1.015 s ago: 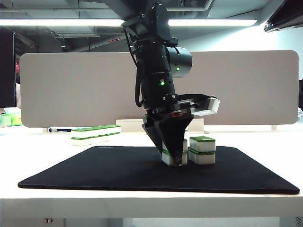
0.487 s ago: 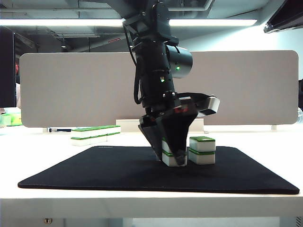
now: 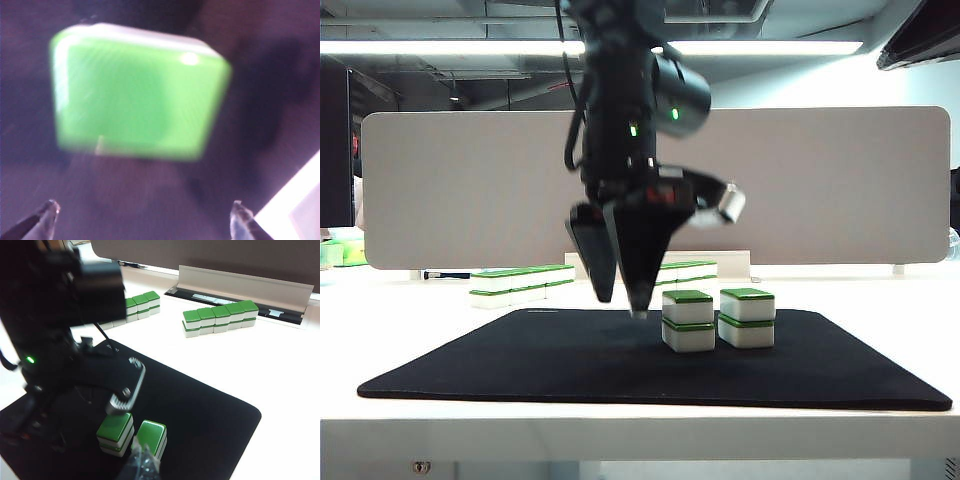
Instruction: Take a mahjong tile from the mahjong wall and then place it on the table close to you.
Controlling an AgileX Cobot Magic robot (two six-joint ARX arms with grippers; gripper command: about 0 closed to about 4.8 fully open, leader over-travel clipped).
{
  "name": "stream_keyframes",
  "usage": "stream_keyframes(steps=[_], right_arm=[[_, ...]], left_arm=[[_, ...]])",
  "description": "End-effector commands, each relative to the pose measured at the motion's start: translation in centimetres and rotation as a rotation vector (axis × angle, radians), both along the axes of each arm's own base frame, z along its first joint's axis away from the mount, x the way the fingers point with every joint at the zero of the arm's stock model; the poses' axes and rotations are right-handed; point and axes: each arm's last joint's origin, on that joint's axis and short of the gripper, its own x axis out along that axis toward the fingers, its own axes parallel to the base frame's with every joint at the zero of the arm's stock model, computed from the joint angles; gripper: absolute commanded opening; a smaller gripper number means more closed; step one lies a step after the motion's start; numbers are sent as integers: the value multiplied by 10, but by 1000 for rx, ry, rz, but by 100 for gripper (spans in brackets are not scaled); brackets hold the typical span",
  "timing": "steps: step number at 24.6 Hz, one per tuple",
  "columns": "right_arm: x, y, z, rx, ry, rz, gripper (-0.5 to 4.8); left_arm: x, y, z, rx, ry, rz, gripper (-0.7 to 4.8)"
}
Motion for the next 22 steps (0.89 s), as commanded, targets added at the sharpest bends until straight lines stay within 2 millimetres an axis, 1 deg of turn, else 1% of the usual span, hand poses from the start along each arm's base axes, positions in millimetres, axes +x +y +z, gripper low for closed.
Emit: stream_keyframes(steps=[1,2,3,4,6,7,8,9,14,17,20,22], right_arm=[[0,0,3,3,-23,1,-1],[0,0,3,3,-23,1,-1],[0,0,3,3,-23,1,-1],[0,0,3,3,-23,1,-1],[0,0,3,3,-23,1,-1],[0,0,3,3,-23,1,-1],[0,0,3,3,-23,1,-1],[0,0,3,3,-23,1,-1],[0,0,3,3,-22,1,-1],[0,0,3,3,-23,1,-1],[0,0,3,3,-22,2,-1],[0,0,3,3,-22,1,-1]], left_arm=[[-8,6,29,-37,-46,2,458],[-12,9,42,-59,-72,1,423],[-15,11,49,-70,-85,0,388],[-21,16,66,-100,-119,0,292],[-32,26,94,-153,-179,0,141],[-37,30,107,-180,-209,0,84],[-40,33,114,-195,-227,0,63],[-46,38,127,-220,-255,0,43],[-72,61,170,-310,-360,0,43],[-83,71,194,-390,-452,0,43],[-92,78,208,-445,-512,0,44],[-92,78,211,-459,-531,-7,44]])
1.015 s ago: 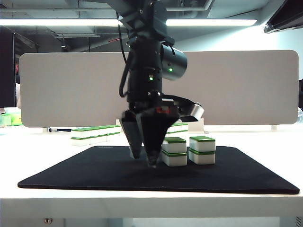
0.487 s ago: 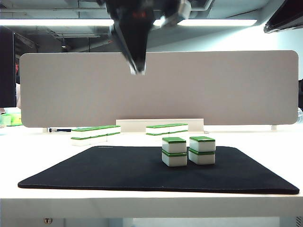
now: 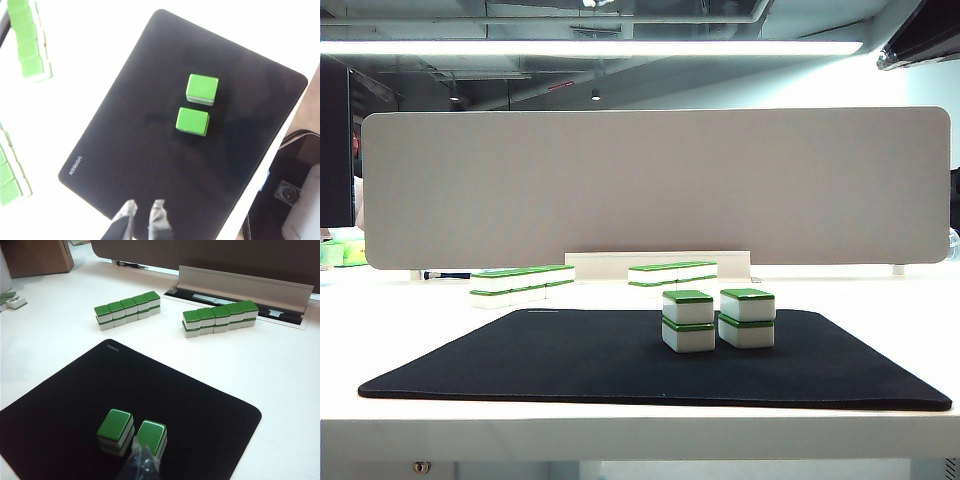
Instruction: Take a mahjong tile from the mahjong wall and then place it on the table close to you.
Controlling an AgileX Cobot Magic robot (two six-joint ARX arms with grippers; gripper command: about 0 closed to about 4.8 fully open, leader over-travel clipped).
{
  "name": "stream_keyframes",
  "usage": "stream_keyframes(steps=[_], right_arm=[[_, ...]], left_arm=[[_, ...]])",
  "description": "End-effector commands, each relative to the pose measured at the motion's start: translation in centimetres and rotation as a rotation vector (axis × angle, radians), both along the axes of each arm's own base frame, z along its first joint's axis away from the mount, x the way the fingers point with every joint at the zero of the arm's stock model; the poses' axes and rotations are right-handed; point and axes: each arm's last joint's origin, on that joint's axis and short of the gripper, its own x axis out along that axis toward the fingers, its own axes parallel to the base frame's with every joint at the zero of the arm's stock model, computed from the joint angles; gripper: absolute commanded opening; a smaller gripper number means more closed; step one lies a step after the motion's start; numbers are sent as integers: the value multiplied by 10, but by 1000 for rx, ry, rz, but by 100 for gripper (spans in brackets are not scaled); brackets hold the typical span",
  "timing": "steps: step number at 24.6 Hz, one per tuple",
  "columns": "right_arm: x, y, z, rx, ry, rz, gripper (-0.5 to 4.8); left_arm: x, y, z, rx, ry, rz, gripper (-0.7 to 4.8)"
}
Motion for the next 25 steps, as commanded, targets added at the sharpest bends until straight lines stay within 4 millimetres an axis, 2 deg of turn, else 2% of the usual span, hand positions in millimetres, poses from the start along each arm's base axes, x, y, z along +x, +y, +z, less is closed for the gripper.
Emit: stream_keyframes(steps=[1,8,10,14,17,23,25], right_arm=[[0,0,3,3,-22,2,-1],[0,0,3,3,-22,1,-1],[0,0,3,3,-22,2,-1],[0,0,3,3,-23,2,-1],[0,1,3,5,-22,10,-1],[0,1,3,5,-21,12,-1],[0,1,3,5,-21,12,-1]], left_arm=[[-1,0,6,-31,-42,-9,44],[0,0,6,-7,-67,-36,44],[6,4,6,0,-89,-20,44],[18,10,11,-84,-169,34,44],[19,15,13,-156,-252,57,44],[24,31,-5,-271,-332,152,44],[24,44,-19,-289,-332,200,44]])
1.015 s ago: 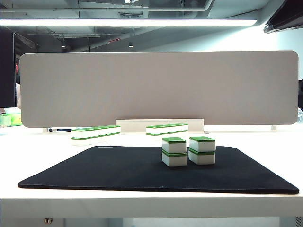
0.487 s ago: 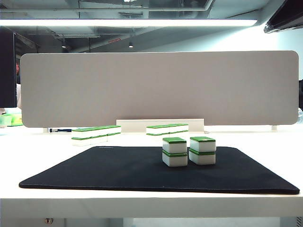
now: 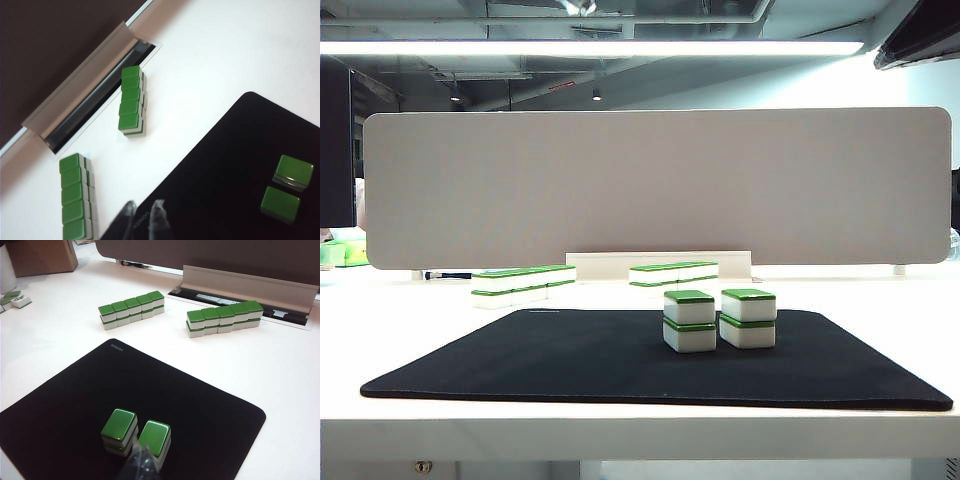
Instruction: Take a mahjong tile from the mahjong wall and then place it on the table close to you.
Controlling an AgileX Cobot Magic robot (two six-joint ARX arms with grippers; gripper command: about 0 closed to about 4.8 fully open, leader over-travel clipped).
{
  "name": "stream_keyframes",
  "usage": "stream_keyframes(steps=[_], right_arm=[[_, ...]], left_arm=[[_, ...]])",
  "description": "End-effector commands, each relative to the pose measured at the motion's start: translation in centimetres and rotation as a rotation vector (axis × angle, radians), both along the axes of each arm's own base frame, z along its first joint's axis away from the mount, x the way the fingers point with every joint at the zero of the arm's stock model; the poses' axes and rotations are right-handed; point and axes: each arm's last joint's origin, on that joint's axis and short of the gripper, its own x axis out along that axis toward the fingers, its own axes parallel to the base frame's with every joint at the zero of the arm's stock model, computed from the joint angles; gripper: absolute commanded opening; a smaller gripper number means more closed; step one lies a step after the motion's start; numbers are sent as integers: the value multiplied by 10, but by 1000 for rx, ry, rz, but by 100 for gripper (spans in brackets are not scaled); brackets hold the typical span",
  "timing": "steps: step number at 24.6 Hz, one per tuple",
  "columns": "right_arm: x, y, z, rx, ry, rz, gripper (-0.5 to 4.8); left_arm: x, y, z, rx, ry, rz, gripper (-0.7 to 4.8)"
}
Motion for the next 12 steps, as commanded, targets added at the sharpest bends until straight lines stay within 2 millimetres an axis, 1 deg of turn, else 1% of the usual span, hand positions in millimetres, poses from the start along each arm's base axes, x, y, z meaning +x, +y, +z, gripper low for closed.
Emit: stream_keyframes(steps=[1,6,10,12], right_arm=[[0,0,3,4,-22,3,-1],[0,0,3,4,-22,4,-1],[0,0,3,4,-22,4,-1],[0,0,3,4,-22,3,-1]], left_arm=[[-3,13,-7,-62,-24,46,44],[-7,31,-22,-112,-37,108,44],[-14,48,-34,-159,-41,169,44],[-20,61,-42,-191,-33,220,44]])
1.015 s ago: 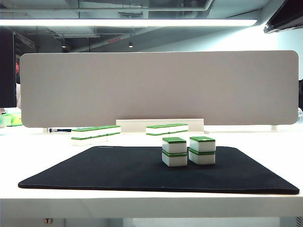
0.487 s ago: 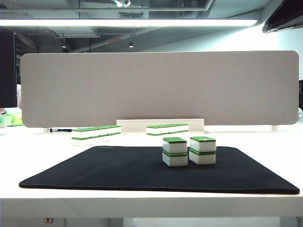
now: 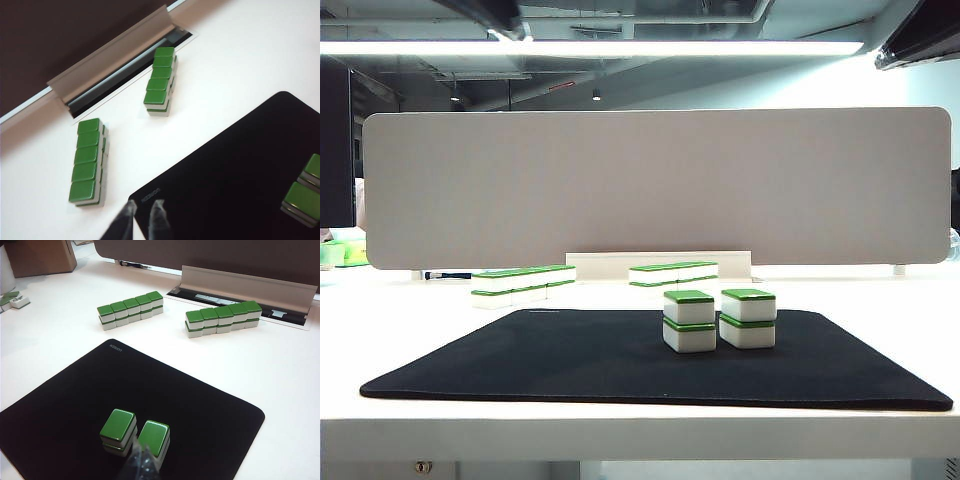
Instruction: Take a mahjong tile from the mahjong wall and then place it on the table close to you.
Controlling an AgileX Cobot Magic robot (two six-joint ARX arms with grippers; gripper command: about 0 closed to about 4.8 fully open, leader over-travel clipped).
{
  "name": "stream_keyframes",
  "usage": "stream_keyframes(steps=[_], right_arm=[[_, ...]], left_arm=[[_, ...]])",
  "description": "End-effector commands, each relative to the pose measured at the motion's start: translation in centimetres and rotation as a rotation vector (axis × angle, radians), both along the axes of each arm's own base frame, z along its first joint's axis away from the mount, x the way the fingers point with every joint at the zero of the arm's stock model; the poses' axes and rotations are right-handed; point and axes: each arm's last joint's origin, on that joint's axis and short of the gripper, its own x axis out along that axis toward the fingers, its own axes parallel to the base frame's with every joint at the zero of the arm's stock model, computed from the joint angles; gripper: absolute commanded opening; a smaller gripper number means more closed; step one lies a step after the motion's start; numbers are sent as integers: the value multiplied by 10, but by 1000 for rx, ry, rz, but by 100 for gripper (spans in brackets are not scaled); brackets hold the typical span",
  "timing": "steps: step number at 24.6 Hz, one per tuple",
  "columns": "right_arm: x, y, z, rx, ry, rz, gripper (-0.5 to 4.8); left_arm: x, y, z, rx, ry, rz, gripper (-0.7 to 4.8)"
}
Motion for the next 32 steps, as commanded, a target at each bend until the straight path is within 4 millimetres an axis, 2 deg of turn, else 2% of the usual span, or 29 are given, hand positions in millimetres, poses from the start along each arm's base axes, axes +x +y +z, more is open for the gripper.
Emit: stream_keyframes(steps=[1,3,6,10,14,22,25,28,32], right_arm=[[0,0,3,4,-22,4,-1],[0,0,3,4,-22,4,-1],[0,0,3,4,-22,4,-1],[0,0,3,4,-22,4,-1],[0,0,3,4,-22,4,-1],[0,0,3,4,-22,4,-1],[0,0,3,4,-22,4,-1],[0,0,3,4,-22,4,-1],[0,0,3,4,-22,4,-1]], left_arm=[[-8,19,-7,-75,-12,77,44],[-13,28,-13,-96,-9,115,44],[-30,49,-28,-129,-15,183,44],[-46,61,-41,-164,-60,220,44],[-73,81,-67,-275,-125,307,44],[-100,101,-108,-354,-179,408,44],[-110,110,-139,-436,-244,468,44],[-115,115,-161,-492,-294,497,44],[-122,120,-177,-516,-319,539,44]])
